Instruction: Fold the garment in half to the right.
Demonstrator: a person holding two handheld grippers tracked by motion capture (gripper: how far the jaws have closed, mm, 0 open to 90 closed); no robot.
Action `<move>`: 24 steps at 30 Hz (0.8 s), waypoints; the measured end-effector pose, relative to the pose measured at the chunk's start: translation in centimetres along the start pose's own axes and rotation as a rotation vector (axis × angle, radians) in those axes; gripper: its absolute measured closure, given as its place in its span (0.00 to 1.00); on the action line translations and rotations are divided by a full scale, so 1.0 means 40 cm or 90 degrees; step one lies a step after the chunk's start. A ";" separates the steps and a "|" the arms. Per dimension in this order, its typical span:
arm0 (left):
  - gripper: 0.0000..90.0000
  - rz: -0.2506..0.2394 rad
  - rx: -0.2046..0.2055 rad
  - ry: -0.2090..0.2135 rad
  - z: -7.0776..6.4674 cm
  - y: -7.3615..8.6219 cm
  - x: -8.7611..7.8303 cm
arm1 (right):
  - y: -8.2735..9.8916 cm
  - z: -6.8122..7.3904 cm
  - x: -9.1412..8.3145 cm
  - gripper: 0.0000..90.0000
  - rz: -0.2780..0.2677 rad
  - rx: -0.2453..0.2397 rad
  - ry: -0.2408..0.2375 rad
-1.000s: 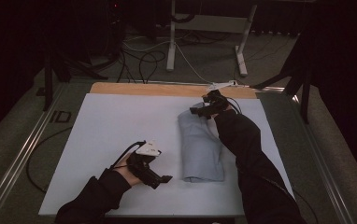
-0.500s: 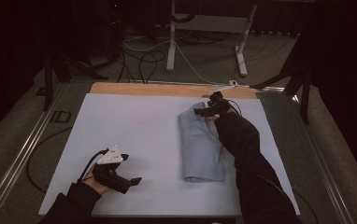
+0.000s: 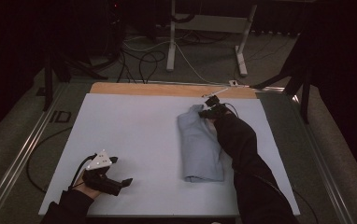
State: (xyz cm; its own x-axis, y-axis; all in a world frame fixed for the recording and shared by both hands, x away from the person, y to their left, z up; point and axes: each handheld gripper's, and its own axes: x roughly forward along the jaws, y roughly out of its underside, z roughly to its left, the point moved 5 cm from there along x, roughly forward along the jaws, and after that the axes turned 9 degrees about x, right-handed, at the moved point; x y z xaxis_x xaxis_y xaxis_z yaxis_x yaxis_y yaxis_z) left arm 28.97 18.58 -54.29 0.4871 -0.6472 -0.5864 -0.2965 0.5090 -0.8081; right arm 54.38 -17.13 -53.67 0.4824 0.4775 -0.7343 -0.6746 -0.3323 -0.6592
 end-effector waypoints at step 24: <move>0.00 -0.023 -0.030 -0.064 0.044 0.022 -0.031 | 0.012 -0.021 0.038 0.64 0.032 0.040 0.047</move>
State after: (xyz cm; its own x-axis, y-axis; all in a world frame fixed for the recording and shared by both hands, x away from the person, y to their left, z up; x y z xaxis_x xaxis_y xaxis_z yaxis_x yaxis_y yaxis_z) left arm 29.56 20.83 -54.18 0.5773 -0.6036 -0.5499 -0.3137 0.4578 -0.8319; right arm 55.26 -17.23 -55.22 0.4857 0.4001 -0.7772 -0.7311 -0.3014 -0.6121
